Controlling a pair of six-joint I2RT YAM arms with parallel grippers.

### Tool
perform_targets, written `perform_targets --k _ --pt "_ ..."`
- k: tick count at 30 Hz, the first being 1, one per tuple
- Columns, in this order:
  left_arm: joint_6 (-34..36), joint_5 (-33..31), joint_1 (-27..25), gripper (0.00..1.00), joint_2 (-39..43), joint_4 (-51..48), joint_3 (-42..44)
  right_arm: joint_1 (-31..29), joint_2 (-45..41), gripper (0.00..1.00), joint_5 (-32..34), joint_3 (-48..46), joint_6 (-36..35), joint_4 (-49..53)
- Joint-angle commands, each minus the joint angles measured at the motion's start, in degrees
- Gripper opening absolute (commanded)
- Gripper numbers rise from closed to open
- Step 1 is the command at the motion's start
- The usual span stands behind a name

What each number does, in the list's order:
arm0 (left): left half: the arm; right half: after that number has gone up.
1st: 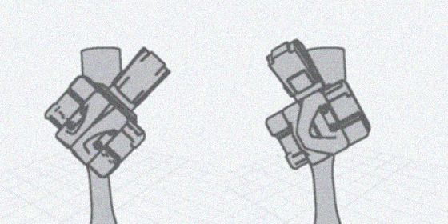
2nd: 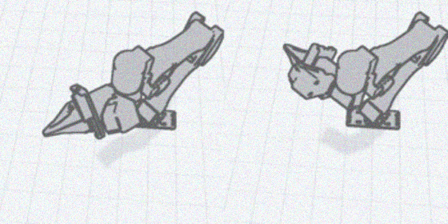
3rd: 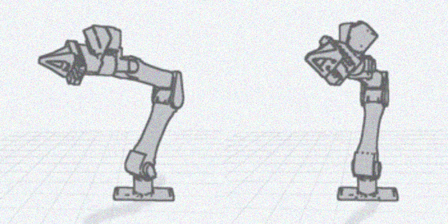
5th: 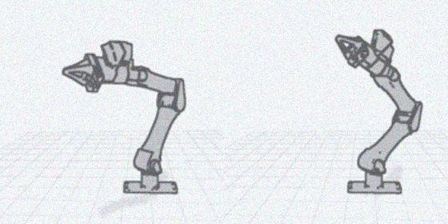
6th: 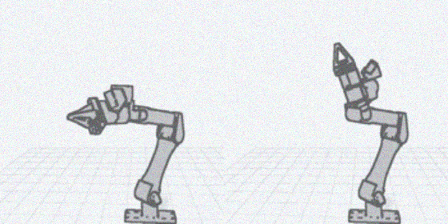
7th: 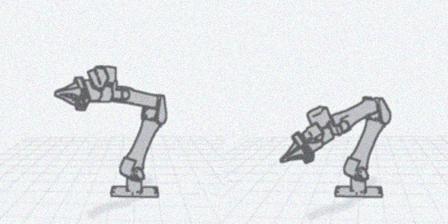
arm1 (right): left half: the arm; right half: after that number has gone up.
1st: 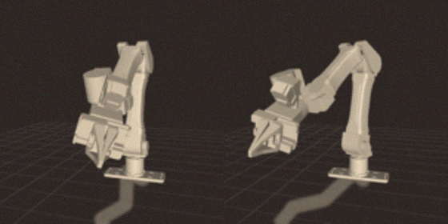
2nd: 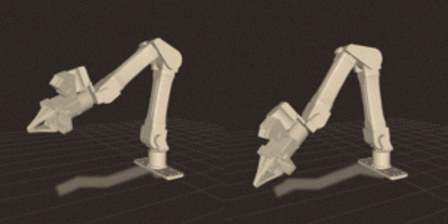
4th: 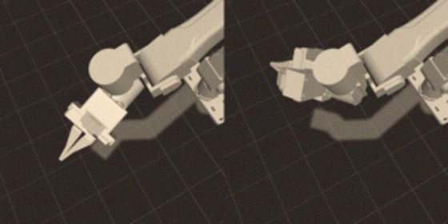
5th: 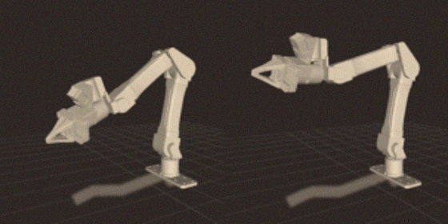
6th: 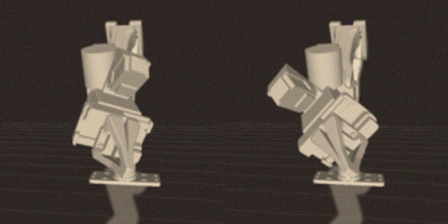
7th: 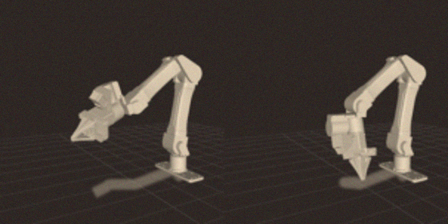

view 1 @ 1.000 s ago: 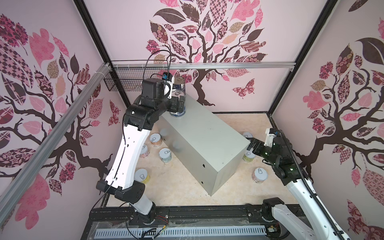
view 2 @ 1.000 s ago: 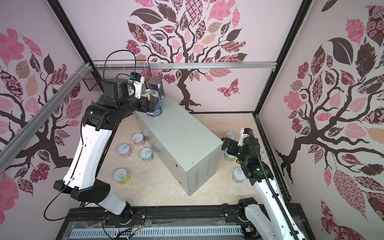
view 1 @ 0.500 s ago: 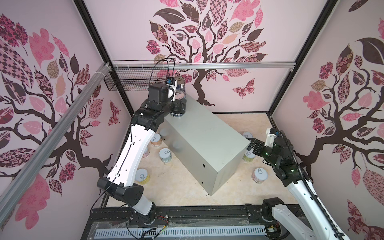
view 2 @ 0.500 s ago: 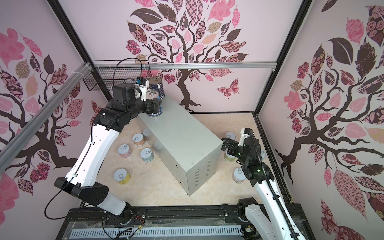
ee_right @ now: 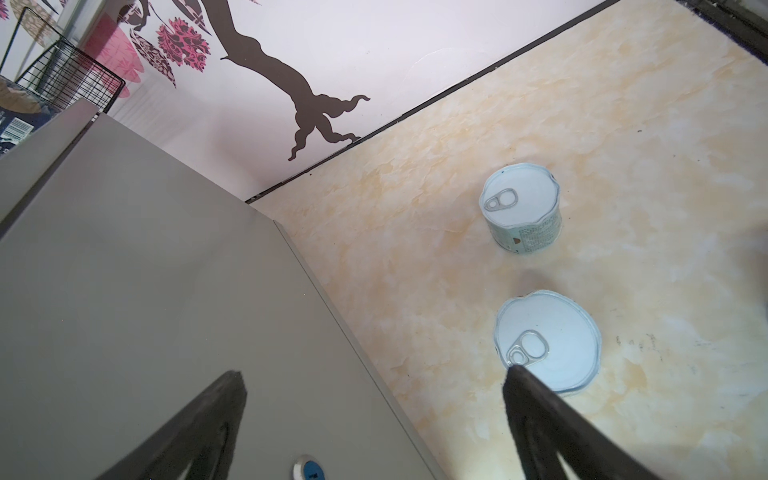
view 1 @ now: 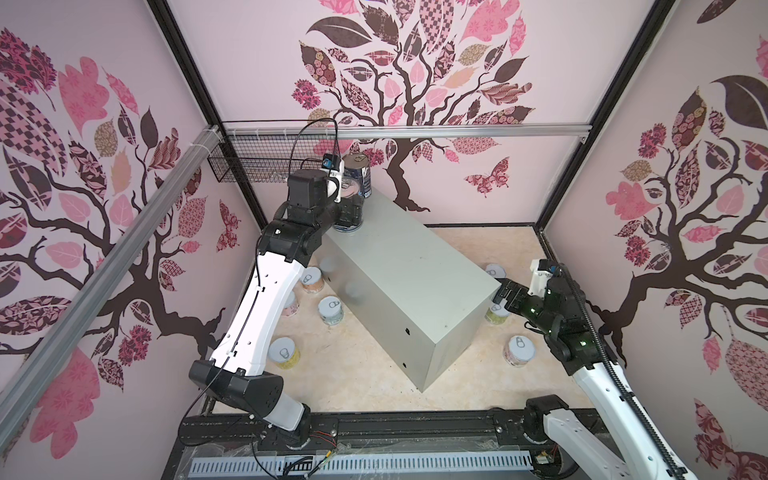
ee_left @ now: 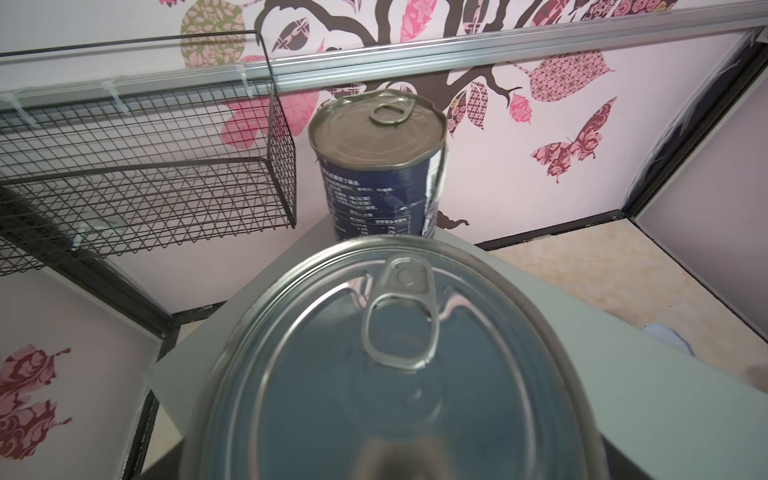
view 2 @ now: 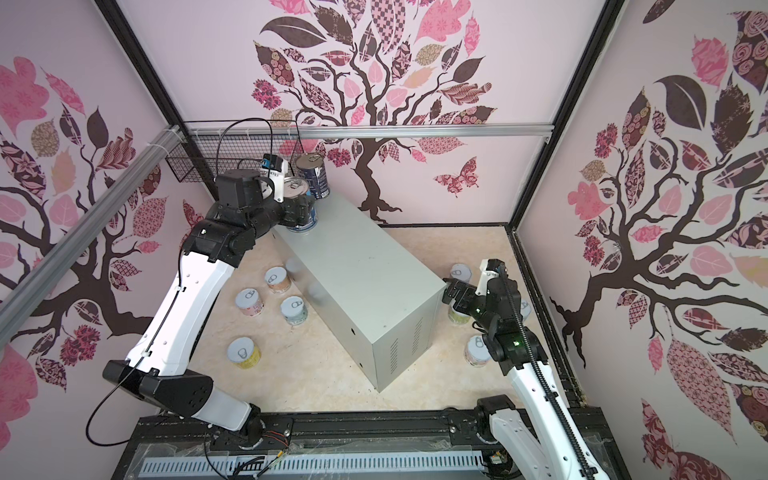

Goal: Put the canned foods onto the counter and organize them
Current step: 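Release the blue-labelled can and raise the left gripper off it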

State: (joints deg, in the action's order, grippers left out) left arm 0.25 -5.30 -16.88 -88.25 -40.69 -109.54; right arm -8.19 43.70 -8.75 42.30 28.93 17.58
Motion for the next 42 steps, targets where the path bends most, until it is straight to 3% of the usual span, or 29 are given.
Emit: perform_targets --k 1,11,16,27,39,42 --pt "-0.5 -1.6 2.3 0.66 0.5 3.4 1.1 -0.4 -0.6 1.0 -2.2 -0.2 0.9 -1.5" --pt "0.1 -1.5 2.9 0.65 -6.7 1.9 -7.9 -0.5 0.2 1.0 -3.1 0.5 1.4 -1.9" --pt "1.1 -5.5 3.0 0.65 -11.1 -0.6 -12.9 -1.0 1.0 1.0 -2.9 1.3 1.0 -1.6" --pt "1.9 -8.2 3.4 0.66 -12.3 0.1 -13.0 -2.2 2.6 1.0 -3.0 2.6 0.9 -1.5" --pt "1.7 -10.5 3.4 0.78 -10.2 0.6 -10.8 -2.3 2.9 1.0 -2.5 2.9 0.6 -1.4" --pt "1.6 -10.6 3.4 0.85 -9.7 0.4 -10.3 -2.3 2.9 1.0 -2.2 3.2 0.6 -1.2"
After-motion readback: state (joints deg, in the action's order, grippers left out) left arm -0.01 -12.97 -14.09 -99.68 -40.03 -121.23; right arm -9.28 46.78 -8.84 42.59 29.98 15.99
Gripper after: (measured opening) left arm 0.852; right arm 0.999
